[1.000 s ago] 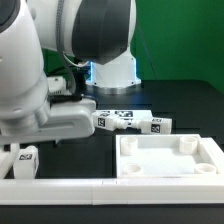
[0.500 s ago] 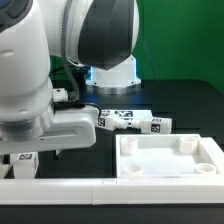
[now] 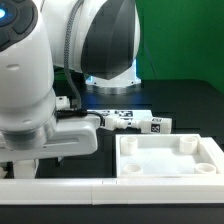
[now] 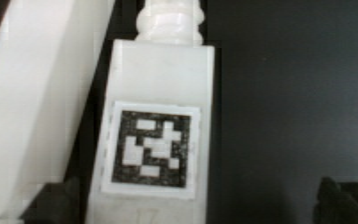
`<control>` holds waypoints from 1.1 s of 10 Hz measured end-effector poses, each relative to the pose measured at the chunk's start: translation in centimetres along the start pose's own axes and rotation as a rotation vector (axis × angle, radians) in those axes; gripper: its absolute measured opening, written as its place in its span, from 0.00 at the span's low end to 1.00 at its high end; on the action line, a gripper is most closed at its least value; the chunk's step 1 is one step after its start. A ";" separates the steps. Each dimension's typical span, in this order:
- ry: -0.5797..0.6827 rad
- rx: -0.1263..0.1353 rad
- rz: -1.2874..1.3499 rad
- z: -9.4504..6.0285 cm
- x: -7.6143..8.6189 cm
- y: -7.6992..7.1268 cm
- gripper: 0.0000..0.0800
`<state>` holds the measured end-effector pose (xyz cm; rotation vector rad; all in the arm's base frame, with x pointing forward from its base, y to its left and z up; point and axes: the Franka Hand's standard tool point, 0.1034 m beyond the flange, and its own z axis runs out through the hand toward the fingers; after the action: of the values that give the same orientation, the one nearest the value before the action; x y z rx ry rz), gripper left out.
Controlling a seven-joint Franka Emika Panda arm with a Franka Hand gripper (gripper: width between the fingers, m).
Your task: Assemble one leg
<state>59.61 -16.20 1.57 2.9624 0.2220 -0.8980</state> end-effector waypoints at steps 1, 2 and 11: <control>0.000 0.000 0.000 0.0 0.0 0.0 0.68; 0.000 0.000 0.000 0.0 0.0 0.0 0.49; -0.054 0.043 0.162 3.4 -6.3 -2.5 0.36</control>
Offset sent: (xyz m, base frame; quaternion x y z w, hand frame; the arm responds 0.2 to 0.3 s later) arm 0.0000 0.0000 0.0000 0.0000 0.0000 0.0000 1.0000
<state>52.23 -14.76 2.27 2.9374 -0.0386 -0.9710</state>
